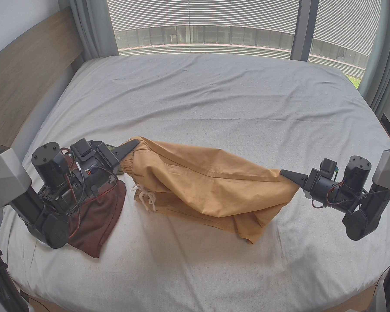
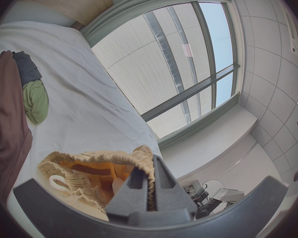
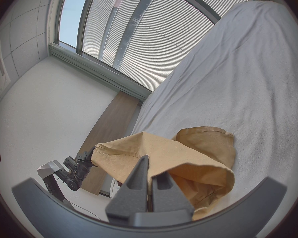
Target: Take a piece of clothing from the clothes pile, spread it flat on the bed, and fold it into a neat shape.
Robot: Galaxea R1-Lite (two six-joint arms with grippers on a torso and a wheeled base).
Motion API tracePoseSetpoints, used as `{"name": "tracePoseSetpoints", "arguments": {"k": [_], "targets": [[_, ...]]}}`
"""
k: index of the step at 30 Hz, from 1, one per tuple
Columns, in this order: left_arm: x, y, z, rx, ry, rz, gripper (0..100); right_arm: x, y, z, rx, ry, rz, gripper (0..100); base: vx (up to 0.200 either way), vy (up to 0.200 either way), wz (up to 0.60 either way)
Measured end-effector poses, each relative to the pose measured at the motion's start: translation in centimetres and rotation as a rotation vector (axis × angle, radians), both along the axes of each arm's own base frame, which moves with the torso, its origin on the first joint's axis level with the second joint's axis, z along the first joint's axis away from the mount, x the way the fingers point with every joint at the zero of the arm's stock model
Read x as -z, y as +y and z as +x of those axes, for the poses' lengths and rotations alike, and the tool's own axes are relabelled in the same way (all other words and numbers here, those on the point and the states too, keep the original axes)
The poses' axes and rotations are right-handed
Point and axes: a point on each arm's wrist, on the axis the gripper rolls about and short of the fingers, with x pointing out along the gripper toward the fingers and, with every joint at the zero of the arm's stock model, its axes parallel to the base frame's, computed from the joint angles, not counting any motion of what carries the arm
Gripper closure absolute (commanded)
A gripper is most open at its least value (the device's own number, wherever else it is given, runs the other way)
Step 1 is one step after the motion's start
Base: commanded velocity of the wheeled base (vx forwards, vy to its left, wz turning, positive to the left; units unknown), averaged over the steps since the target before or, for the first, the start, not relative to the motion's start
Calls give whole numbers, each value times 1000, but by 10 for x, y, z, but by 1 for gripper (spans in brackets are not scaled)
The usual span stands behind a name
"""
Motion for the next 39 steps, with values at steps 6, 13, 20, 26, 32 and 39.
{"name": "tracePoseSetpoints", "arguments": {"k": [6,13,20,26,32,39], "targets": [[-6,1,-1,0,-13,-11,100,-7,-8,-3,-3,-16,2,100,0,0,0],[-7,0,-2,2,-17,-14,100,-1,-8,-5,-24,5,-1,100,0,0,0],[-8,0,-2,2,-18,-15,100,8,-8,-6,-42,35,-6,100,0,0,0],[-8,1,-2,1,-19,-15,100,9,-9,-5,-39,40,-7,100,0,0,0],[-13,1,-4,3,-35,-19,100,1,-10,-7,-35,12,-4,100,0,0,0],[-21,2,-8,4,-55,-24,100,-25,-12,-13,-26,-68,1,100,0,0,0]]}}
